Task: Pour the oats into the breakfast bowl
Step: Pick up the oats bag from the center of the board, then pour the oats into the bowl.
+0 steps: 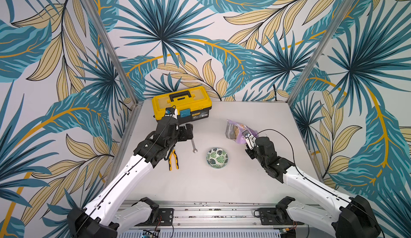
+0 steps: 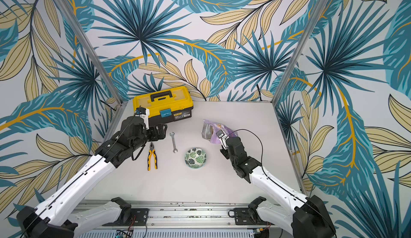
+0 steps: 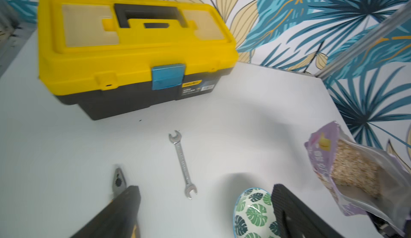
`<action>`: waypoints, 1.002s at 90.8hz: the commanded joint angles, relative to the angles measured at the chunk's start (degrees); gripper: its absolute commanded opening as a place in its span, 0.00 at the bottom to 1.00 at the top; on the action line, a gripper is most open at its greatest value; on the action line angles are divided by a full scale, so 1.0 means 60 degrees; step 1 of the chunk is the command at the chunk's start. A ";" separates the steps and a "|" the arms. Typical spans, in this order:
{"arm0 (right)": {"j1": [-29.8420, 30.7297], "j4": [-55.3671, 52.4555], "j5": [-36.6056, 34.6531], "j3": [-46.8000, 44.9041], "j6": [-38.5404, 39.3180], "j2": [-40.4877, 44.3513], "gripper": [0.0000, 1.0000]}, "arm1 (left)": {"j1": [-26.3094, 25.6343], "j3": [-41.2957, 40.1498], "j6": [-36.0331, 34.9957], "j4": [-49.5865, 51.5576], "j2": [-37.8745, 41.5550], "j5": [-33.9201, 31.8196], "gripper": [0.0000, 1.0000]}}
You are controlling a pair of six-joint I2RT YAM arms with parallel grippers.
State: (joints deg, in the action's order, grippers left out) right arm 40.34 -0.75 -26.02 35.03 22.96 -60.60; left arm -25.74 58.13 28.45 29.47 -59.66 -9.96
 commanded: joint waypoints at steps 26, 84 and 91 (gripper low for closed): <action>0.2183 0.1557 -0.3633 0.0245 0.3910 -0.0390 0.00 | 0.1109 -0.1906 0.0777 -0.0570 0.2023 -0.1541 1.00; 0.3489 0.5488 -0.5331 -0.0673 0.9360 -0.1641 0.00 | 0.1228 -0.2348 0.0738 -0.0353 0.2283 -0.1771 1.00; 0.3523 0.5591 -0.5332 -0.0730 0.9567 -0.1728 0.00 | 0.1228 -0.2360 0.0759 -0.0319 0.2293 -0.1758 1.00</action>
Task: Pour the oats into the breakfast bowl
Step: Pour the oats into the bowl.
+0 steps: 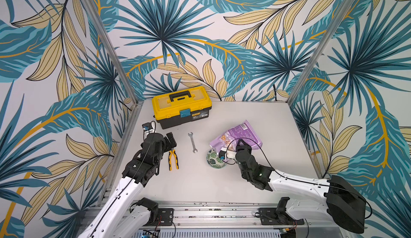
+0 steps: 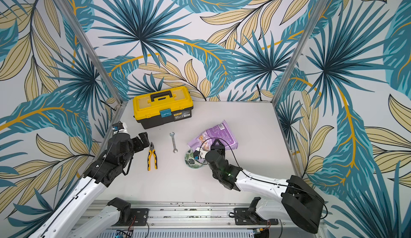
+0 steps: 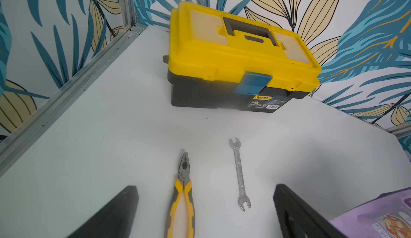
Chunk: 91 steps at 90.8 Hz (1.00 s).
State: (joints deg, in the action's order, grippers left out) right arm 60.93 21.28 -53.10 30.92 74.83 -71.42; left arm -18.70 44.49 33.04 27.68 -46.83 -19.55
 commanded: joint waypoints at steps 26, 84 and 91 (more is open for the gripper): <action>0.0181 0.3378 -0.1199 -0.0435 0.2322 -0.0274 0.00 | 0.0055 -0.0088 0.0016 -0.0017 0.0154 -0.0054 1.00; 0.0581 0.6661 -0.1587 -0.0921 0.4834 -0.1227 0.00 | 0.0055 -0.0076 0.0118 0.0102 0.0145 0.0016 1.00; 0.0606 0.7078 -0.1572 -0.0988 0.5149 -0.1310 0.00 | 0.0055 -0.0089 0.0120 0.0114 0.0155 0.0017 1.00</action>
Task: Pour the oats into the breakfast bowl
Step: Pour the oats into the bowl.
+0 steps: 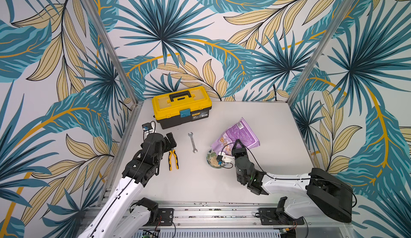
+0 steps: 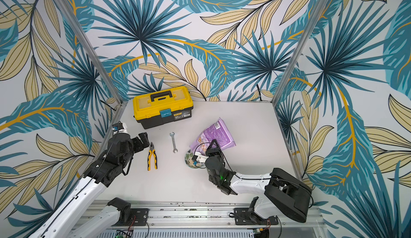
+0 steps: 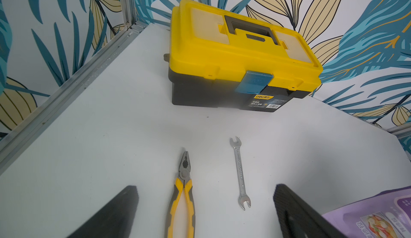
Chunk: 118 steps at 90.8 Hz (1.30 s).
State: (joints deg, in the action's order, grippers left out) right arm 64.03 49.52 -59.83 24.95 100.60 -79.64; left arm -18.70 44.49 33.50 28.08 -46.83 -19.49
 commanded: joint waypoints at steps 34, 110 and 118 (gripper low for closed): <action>0.0281 0.2995 -0.0245 -0.0300 0.1262 -0.0035 0.00 | 0.0055 -0.0091 0.0046 0.0050 0.0158 0.0001 1.00; 0.0307 0.3260 -0.0554 -0.0603 0.1413 -0.0022 0.00 | 0.0055 0.0063 0.0015 0.0081 -0.0003 -0.0057 1.00; 0.0346 0.3687 -0.0468 -0.0718 0.1835 -0.0078 0.00 | 0.0055 0.0070 0.0007 0.0077 -0.0010 -0.0052 1.00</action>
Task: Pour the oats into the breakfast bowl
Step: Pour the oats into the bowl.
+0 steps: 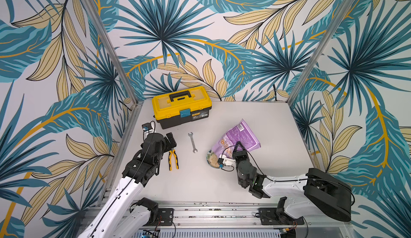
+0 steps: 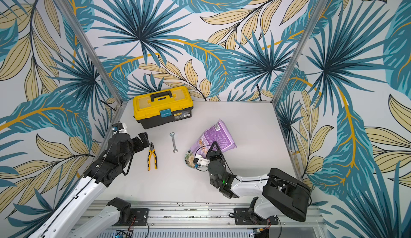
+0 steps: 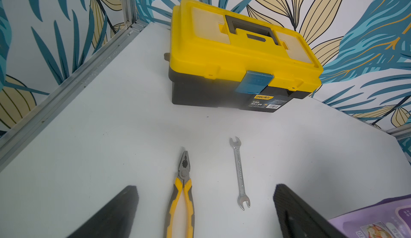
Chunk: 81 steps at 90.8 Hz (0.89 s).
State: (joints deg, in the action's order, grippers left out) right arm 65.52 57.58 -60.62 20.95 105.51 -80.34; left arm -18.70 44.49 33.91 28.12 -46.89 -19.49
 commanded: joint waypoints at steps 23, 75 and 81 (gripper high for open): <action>0.0155 0.3363 -0.0148 -0.0137 0.1744 -0.0194 0.00 | 0.0055 0.0113 -0.0138 0.0103 -0.0008 -0.0103 1.00; 0.0272 0.1135 -0.0439 0.0276 -0.0592 0.0032 0.00 | 0.0055 0.0085 -0.0078 0.0140 -0.0027 -0.0056 1.00; 0.0256 0.0814 -0.0559 0.0424 -0.1022 0.0053 0.00 | 0.0055 0.0092 -0.0070 0.0151 -0.0026 -0.0061 1.00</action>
State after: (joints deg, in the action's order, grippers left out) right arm 66.85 61.43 -60.95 20.12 106.19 -82.48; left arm -18.70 44.49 33.89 28.42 -47.00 -19.51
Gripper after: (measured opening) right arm 0.292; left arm 0.999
